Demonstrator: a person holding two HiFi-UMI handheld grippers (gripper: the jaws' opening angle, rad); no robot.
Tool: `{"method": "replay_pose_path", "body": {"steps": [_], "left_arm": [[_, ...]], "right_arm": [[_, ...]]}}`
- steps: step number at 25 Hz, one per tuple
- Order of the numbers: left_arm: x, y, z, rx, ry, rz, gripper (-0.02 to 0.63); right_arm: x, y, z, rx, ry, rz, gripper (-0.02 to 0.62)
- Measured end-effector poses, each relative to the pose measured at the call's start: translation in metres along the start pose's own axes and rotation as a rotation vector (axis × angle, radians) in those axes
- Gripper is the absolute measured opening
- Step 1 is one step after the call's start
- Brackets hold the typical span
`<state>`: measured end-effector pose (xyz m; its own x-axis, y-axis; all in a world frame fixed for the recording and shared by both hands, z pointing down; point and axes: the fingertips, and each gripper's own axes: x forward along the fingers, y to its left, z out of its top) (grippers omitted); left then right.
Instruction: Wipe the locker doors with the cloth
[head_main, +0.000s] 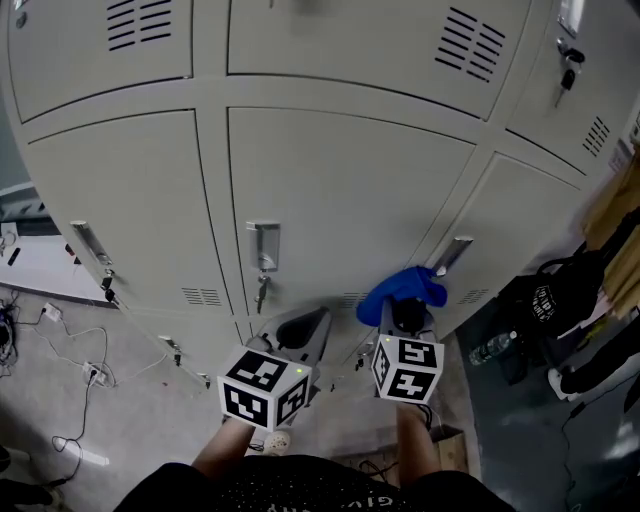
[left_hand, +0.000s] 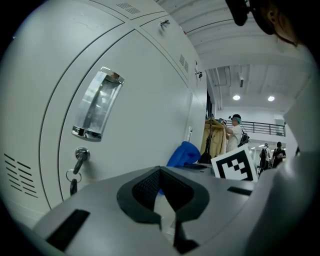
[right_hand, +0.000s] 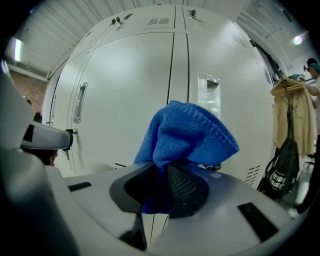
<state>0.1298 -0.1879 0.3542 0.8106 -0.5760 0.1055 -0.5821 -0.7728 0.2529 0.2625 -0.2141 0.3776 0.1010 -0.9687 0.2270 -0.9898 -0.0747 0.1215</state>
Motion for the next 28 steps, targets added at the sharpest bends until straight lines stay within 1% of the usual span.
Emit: {"method": "replay_pose_path", "body": {"steps": [7,9,11,14,22,25,28], "left_arm": [[0.002,-0.006,0.001,-0.012,-0.006,-0.001,0.011],[-0.002,-0.003,0.000,-0.019,-0.009,0.011,0.011],[-0.008,0.002,-0.001,-0.029,-0.011,0.027,0.011],[-0.020,0.013,-0.005,-0.044,-0.013,0.062,0.011],[-0.063,0.048,-0.009,-0.068,-0.036,0.177,0.011],[-0.083,0.066,-0.008,-0.075,-0.049,0.229,0.011],[-0.102,0.082,-0.009,-0.079,-0.052,0.279,0.011]], "right_arm": [[-0.001,-0.006,-0.001,-0.021,0.003,-0.021,0.064],[-0.003,-0.002,-0.001,-0.054,-0.003,-0.032,0.064],[-0.008,0.009,-0.002,-0.101,-0.011,-0.024,0.064],[-0.013,0.040,-0.005,-0.146,-0.014,0.043,0.064],[-0.004,0.131,-0.015,-0.200,0.010,0.256,0.064],[0.001,0.161,-0.016,-0.219,0.013,0.313,0.064],[0.004,0.192,-0.018,-0.263,0.009,0.363,0.064]]}}
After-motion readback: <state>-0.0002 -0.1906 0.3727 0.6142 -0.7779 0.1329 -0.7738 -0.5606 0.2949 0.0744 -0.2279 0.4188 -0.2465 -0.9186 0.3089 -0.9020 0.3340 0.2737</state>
